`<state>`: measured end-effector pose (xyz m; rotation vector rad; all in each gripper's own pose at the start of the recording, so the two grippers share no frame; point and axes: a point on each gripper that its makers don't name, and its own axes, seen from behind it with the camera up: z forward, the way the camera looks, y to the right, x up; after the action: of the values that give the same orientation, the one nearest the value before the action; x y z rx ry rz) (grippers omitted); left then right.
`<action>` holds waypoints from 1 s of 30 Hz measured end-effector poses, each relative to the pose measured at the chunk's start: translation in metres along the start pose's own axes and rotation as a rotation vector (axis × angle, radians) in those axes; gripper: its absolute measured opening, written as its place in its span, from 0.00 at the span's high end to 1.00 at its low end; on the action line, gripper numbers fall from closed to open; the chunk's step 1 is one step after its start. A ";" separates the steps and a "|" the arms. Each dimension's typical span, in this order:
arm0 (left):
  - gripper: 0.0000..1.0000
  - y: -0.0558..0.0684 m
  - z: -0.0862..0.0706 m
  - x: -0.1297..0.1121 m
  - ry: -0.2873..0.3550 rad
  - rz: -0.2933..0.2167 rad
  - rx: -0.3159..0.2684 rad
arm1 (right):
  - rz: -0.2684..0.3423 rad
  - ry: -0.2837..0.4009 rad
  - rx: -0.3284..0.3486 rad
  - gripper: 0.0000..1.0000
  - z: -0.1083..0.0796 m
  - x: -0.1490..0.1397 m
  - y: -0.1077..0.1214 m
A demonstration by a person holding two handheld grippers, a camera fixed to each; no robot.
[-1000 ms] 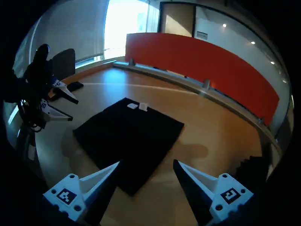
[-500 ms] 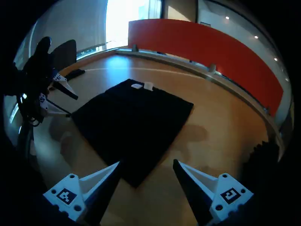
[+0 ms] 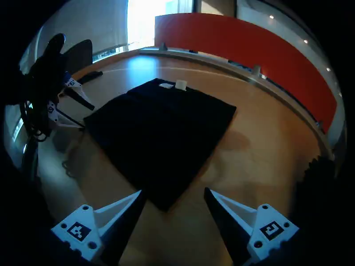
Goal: Fold towel
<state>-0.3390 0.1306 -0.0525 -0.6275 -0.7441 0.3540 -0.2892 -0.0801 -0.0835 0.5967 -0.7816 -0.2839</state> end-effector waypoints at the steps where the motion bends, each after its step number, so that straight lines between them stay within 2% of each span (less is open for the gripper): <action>1: 0.06 0.000 0.000 0.000 0.000 0.000 -0.001 | -0.001 -0.002 0.003 0.02 0.000 -0.001 -0.001; 10: 0.06 0.000 0.001 -0.002 -0.012 -0.020 -0.010 | -0.017 -0.026 0.018 0.07 0.003 -0.011 -0.002; 17: 0.08 -0.001 0.001 -0.003 -0.021 -0.024 -0.011 | -0.014 -0.027 0.041 0.21 0.004 -0.013 -0.007; 26: 0.19 -0.001 0.000 -0.004 -0.020 -0.039 -0.002 | -0.022 -0.024 0.063 0.34 0.004 -0.013 -0.012; 30: 0.23 -0.001 0.000 -0.004 -0.025 -0.045 0.002 | -0.025 -0.026 0.069 0.43 0.004 -0.013 -0.012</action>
<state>-0.3414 0.1276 -0.0537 -0.6043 -0.7803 0.3221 -0.3010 -0.0856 -0.0965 0.6692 -0.8118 -0.2891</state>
